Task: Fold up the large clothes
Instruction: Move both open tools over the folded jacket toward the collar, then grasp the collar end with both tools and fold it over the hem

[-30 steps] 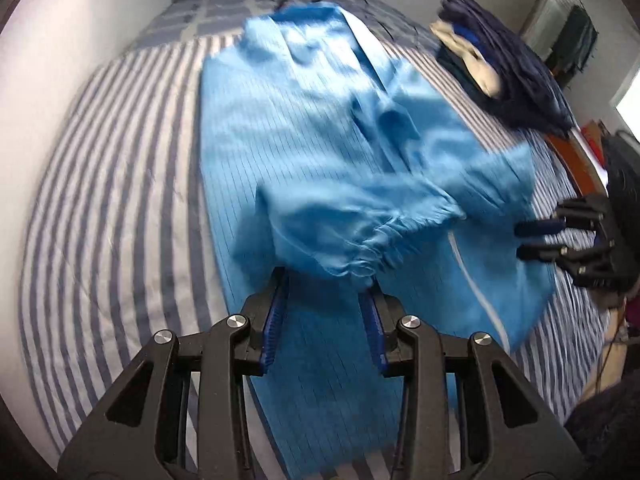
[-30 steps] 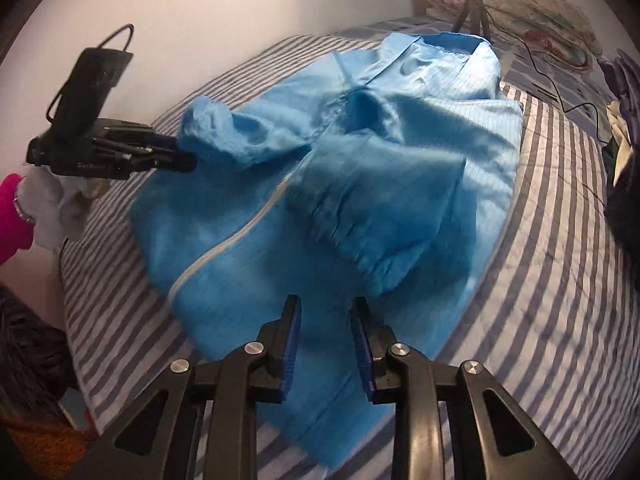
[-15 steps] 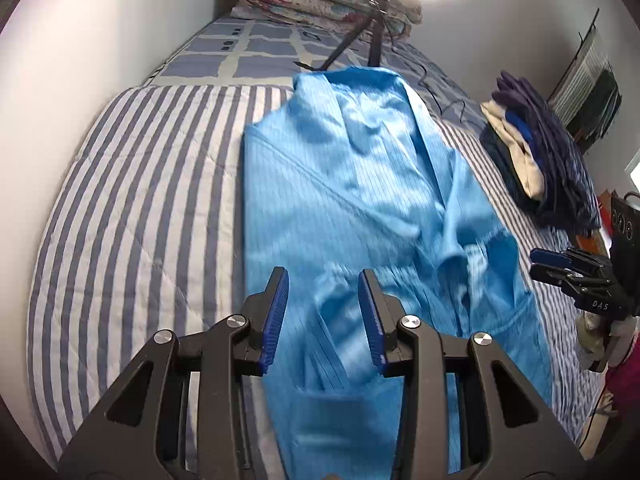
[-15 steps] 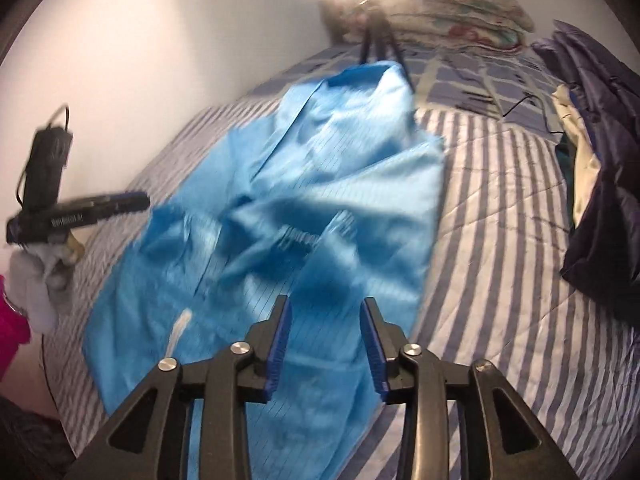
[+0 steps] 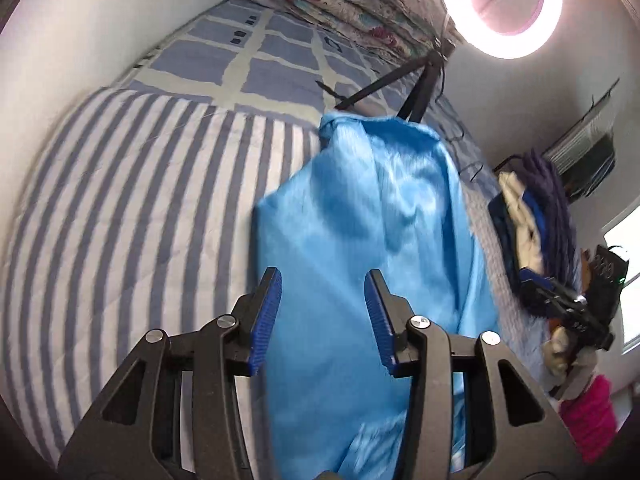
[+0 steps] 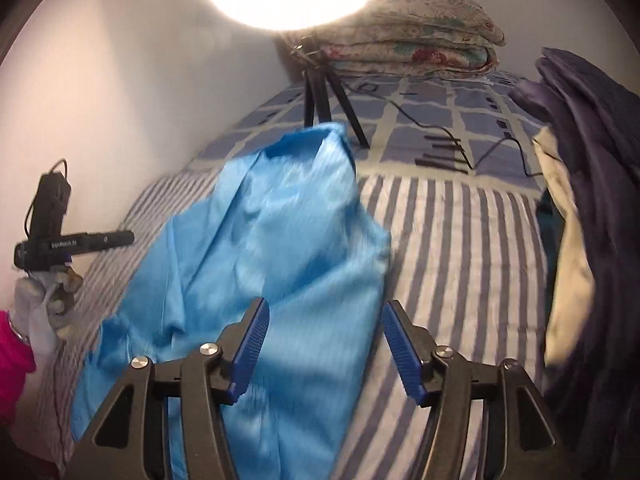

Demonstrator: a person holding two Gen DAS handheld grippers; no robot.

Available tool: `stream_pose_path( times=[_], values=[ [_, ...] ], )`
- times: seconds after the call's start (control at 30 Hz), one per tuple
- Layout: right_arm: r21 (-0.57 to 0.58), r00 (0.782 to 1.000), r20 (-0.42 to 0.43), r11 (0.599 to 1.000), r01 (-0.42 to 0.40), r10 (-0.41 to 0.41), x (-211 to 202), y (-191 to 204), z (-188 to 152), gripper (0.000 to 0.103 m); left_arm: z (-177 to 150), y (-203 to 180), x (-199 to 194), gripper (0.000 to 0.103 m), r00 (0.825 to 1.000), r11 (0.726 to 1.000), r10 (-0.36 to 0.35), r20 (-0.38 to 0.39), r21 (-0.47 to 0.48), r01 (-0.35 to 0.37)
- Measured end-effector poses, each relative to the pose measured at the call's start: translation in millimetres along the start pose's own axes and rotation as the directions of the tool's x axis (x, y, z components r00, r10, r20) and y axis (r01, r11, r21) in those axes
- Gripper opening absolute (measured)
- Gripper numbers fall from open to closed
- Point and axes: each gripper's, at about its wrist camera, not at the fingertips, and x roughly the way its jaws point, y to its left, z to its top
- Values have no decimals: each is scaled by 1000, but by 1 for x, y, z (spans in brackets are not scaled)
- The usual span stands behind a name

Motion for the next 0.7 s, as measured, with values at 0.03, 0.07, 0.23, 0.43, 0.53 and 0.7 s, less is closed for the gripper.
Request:
stream_pose_path(
  times=[0.03, 0.07, 0.23, 0.43, 0.53, 0.7],
  values=[
    [13, 1000, 2, 1000, -7, 7, 4, -3, 7, 62, 8, 1, 5, 44, 1000, 1000, -12, 2, -16, 12],
    [30, 1000, 7, 999, -16, 15, 9, -6, 16, 62, 17, 1, 10, 44, 1000, 999, -20, 7, -30, 20],
    [74, 998, 33, 996, -51, 49, 38, -16, 55, 62, 55, -1, 39, 44, 998, 995, -69, 8, -73, 70],
    [92, 996, 31, 992, -84, 82, 75, -23, 83, 62, 85, 5, 78, 56, 994, 984, -109, -11, -144, 107],
    [109, 995, 23, 989, -99, 97, 96, -30, 91, 62, 96, 12, 99, 56, 990, 973, -136, -22, -189, 129],
    [168, 992, 18, 978, -127, 126, 123, -42, 97, 62, 100, 9, 124, 56, 990, 972, -132, -47, -203, 120]
  ],
)
